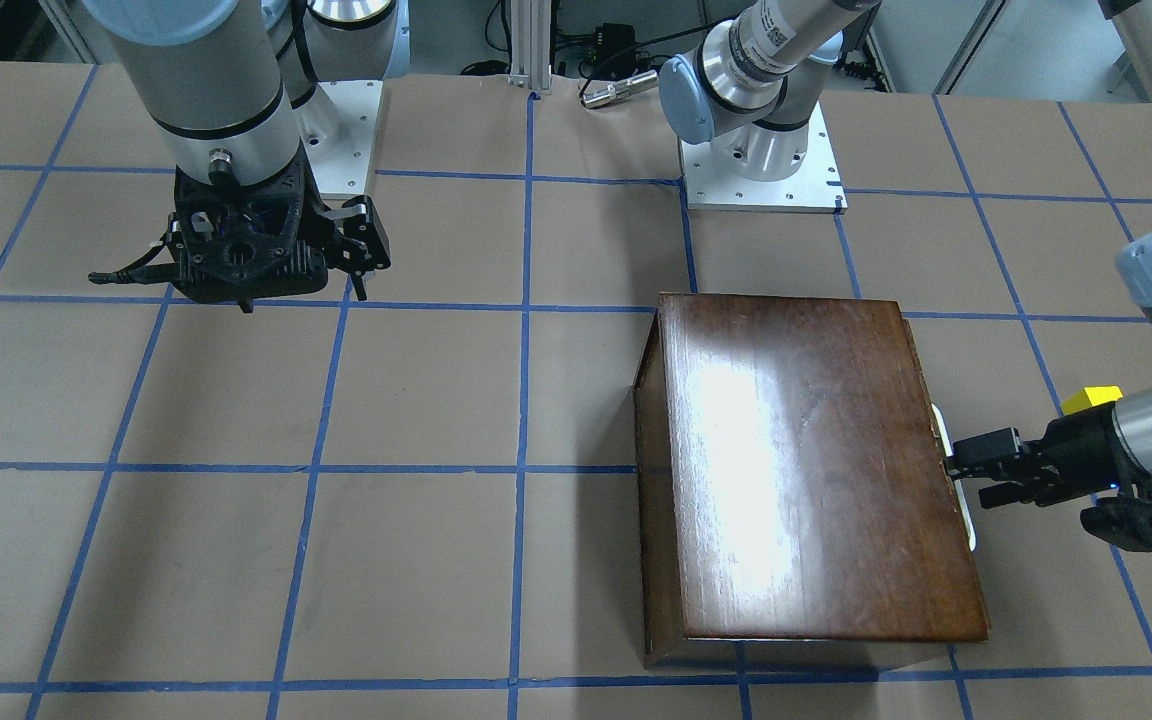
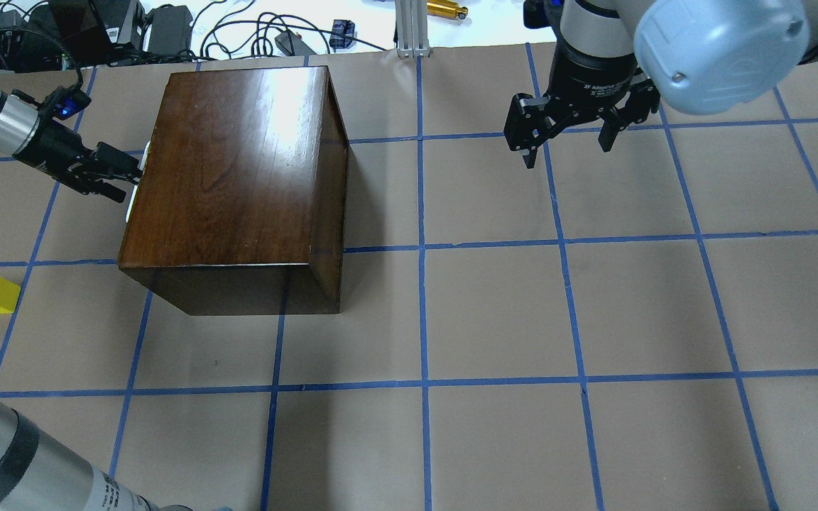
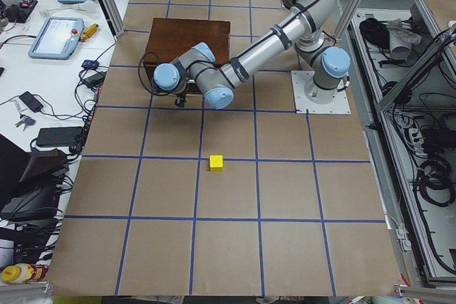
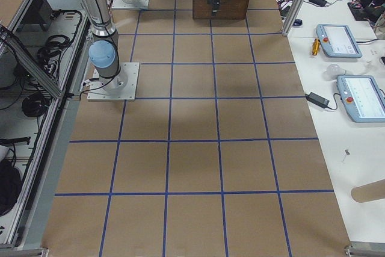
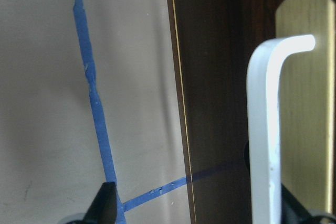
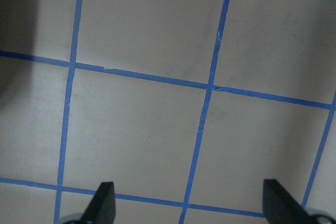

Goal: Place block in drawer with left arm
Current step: 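Pull the drawer open away from the cabinet with the left gripper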

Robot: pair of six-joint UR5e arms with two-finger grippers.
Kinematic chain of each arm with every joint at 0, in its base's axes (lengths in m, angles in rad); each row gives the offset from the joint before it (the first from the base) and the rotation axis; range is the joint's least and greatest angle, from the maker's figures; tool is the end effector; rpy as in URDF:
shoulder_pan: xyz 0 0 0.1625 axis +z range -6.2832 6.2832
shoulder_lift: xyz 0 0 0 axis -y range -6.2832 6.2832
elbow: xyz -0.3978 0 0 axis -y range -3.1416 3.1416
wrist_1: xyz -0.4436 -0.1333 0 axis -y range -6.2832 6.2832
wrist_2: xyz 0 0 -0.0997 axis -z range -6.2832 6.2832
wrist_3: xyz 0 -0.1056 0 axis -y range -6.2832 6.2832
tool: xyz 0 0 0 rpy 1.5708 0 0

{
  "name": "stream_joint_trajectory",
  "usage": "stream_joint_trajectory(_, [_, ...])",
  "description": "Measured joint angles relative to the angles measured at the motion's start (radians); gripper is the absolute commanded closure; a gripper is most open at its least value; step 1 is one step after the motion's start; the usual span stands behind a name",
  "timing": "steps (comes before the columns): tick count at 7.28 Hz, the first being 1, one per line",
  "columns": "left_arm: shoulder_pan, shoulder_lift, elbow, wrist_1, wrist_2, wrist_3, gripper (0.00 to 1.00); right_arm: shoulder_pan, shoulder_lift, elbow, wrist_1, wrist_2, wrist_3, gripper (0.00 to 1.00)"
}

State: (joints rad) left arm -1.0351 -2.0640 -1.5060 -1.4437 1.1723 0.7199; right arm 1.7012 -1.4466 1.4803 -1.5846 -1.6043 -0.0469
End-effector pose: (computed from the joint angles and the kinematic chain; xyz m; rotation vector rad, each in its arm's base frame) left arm 0.1861 -0.6549 0.2061 -0.1626 -2.6420 -0.0113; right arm 0.2054 -0.5683 0.4348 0.2756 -3.0949 -0.0287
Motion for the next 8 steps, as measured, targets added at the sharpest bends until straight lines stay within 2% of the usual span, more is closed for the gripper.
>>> stream_joint_trajectory(3, [0.05,0.007,0.001,0.002,0.01,0.024,0.0,0.0,0.0,0.0,0.0,0.0,0.0,0.0])
stream_joint_trajectory(6, [0.097,0.016,0.001,0.004,0.087,0.068,0.0,0.0,0.0,0.0,0.0,0.0,0.0,0.0])
stream_joint_trajectory(8, [0.136,0.022,0.002,0.003,0.105,0.078,0.0,0.0,0.0,0.0,0.0,0.0,0.0,0.0])
